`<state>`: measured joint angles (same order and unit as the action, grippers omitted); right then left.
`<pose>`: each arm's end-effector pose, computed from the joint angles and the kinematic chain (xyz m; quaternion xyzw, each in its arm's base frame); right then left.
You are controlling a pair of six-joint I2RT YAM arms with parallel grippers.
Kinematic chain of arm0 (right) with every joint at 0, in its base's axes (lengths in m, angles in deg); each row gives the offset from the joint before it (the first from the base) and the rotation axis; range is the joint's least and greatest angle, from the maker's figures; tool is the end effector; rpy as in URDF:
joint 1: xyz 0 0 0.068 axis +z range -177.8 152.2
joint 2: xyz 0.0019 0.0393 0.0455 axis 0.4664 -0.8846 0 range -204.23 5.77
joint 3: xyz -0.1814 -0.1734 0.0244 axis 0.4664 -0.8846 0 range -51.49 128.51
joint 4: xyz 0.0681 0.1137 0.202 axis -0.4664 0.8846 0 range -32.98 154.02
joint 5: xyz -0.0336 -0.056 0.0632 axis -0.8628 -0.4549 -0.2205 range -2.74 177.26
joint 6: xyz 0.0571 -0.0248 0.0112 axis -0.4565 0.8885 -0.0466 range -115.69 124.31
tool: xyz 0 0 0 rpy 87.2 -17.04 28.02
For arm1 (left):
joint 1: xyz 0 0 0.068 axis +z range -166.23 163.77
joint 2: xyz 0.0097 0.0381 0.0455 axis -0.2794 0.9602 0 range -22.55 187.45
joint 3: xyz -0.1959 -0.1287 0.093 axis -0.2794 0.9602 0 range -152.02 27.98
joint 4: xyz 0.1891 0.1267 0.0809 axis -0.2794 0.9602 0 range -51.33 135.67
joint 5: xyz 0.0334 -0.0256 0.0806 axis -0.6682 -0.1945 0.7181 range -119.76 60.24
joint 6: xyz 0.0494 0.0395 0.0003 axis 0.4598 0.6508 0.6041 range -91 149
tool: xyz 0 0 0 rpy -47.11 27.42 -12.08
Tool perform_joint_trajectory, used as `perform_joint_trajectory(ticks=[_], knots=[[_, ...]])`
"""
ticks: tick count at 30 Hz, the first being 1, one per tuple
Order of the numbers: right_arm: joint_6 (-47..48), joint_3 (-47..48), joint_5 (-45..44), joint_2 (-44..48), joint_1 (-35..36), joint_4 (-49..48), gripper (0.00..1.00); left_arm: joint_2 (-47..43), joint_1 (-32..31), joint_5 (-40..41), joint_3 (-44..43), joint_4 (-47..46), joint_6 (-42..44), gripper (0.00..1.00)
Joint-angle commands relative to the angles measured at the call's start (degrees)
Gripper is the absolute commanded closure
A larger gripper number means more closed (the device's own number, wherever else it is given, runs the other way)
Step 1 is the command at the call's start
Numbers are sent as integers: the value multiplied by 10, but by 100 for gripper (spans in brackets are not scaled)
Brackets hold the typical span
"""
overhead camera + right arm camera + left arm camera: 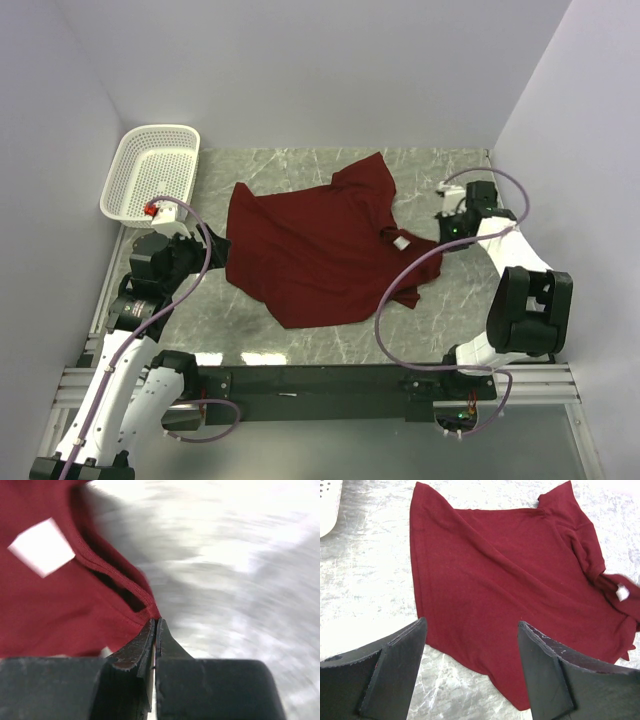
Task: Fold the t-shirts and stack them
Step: Flatten the tshirt out
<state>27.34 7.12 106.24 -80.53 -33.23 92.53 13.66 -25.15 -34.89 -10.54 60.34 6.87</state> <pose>0.2847 -0.0111 0.1977 -0.1846 0.9423 0.0993 0.2609 0.1581 -0.0293 0.2852 -0.0681 0.8127 -0.1898 0.5467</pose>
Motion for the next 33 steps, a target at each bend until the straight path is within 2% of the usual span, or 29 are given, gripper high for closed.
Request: perform_joint_trajectory(ticks=[1, 2, 5, 8, 9, 11, 12, 14, 15, 17, 18, 19, 20, 22, 23, 25, 26, 27, 30, 31, 33], knots=[[-105, -1, -146, 16, -31, -97, 100, -9, 0, 1, -1, -22, 3, 21], [-128, -5, -202, 12, -38, -107, 100, -9, 0, 1, 0, -22, 3, 21], [-150, -16, -265, -5, -53, -129, 100, -9, 0, -1, 0, -22, 3, 21], [-149, -4, -258, -26, -65, -113, 85, -5, 0, -5, 0, -22, 3, 21], [-146, -3, -247, -24, -69, -110, 74, -3, 0, -4, 0, -22, 2, 21], [-136, -4, -244, -13, -72, -112, 61, -3, 0, -3, 0, -22, 2, 21], [-130, -8, -242, 6, -72, -119, 50, -3, 0, -4, 0, -22, 2, 21], [-104, -12, -229, 29, -72, -121, 39, -2, 0, -8, 2, -24, 1, 21], [-89, -10, -219, 52, -72, -108, 37, 1, 0, -9, 3, -25, 0, 21], [-16, -7, -127, 78, -72, -81, 37, 6, 0, -15, 4, -26, -1, 21], [21, -7, -66, 104, -72, -33, 37, 13, 0, -22, 4, -27, -2, 21], [61, -8, 59, 116, -71, 0, 37, 18, 0, -28, 6, -29, -6, 21], [163, -10, 135, 127, -67, 36, 37, 22, 0, -35, 7, -32, -9, 21], [292, -26, 273, 150, -50, 170, 37, 42, 0, -59, 7, -33, -24, 21], [414, -35, 292, 156, -32, 211, 37, 49, 0, -62, 8, -33, -36, 21], [482, -77, 301, 176, 32, 242, 39, 70, 0, -88, 13, -36, -75, 22], [479, -94, 297, 192, 51, 228, 39, 76, 0, -95, 15, -34, -91, 23], [470, -124, 288, 201, 123, 185, 39, 86, 0, -102, 22, -28, -109, 24], [397, -155, 228, 221, 229, 85, 38, 93, 0, -113, 35, -11, -173, 26], [363, -156, 215, 221, 293, 64, 38, 91, -1, -106, 40, -4, -196, 28], [328, -149, 159, 205, 362, 0, 38, 77, 0, -82, 38, 23, -209, 28]])
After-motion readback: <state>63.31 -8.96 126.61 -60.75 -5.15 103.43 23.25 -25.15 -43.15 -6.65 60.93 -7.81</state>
